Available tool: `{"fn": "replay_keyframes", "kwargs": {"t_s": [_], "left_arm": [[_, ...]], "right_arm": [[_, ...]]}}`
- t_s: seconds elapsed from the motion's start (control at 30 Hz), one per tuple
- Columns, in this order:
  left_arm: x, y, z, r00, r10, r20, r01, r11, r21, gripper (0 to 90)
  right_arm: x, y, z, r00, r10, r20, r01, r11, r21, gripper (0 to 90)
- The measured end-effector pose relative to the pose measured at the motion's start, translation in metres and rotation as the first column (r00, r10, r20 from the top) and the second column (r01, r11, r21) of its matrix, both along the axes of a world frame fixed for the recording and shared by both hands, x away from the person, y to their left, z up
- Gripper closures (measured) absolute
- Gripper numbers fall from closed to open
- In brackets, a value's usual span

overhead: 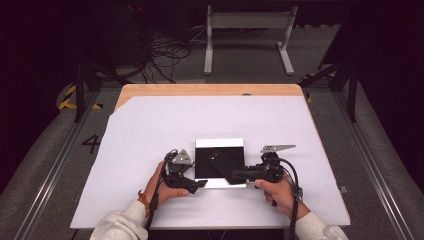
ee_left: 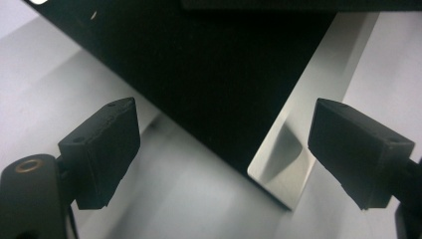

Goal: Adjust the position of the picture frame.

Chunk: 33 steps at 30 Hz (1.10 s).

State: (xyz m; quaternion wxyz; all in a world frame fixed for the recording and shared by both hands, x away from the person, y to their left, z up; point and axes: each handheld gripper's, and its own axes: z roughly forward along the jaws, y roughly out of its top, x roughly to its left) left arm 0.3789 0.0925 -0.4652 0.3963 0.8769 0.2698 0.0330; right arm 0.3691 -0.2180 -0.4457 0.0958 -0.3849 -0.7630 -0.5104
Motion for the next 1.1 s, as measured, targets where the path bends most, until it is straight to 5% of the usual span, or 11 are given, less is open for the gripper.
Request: {"fn": "replay_keyframes", "kwargs": {"t_s": [0.3, 0.53, 0.67, 1.1], "left_arm": [[0.008, -0.008, 0.0, 0.9996, -0.015, -0.024, 0.015, 0.9998, -0.015, 12.3], [0.01, -0.005, 0.003, 0.9997, 0.008, -0.024, -0.01, 0.999, -0.044, 19.4], [0.01, 0.0, 0.007, 0.9992, 0.034, 0.022, -0.032, 0.9971, -0.069, 24.2], [0.008, 0.008, 0.021, 0.9946, 0.06, 0.084, -0.052, 0.9937, -0.099, 29.6]], "right_arm": [[-0.003, 0.001, 0.004, 0.9983, 0.024, 0.053, -0.024, 1.0, -0.004, 66.4], [-0.004, 0.001, 0.004, 0.9957, 0.036, 0.085, -0.035, 0.999, -0.004, 66.4], [-0.004, 0.001, 0.005, 0.9957, 0.036, 0.086, -0.035, 0.999, -0.013, 67.8], [-0.006, 0.002, 0.007, 0.9936, 0.034, 0.108, -0.031, 0.999, -0.025, 70.7]]}}
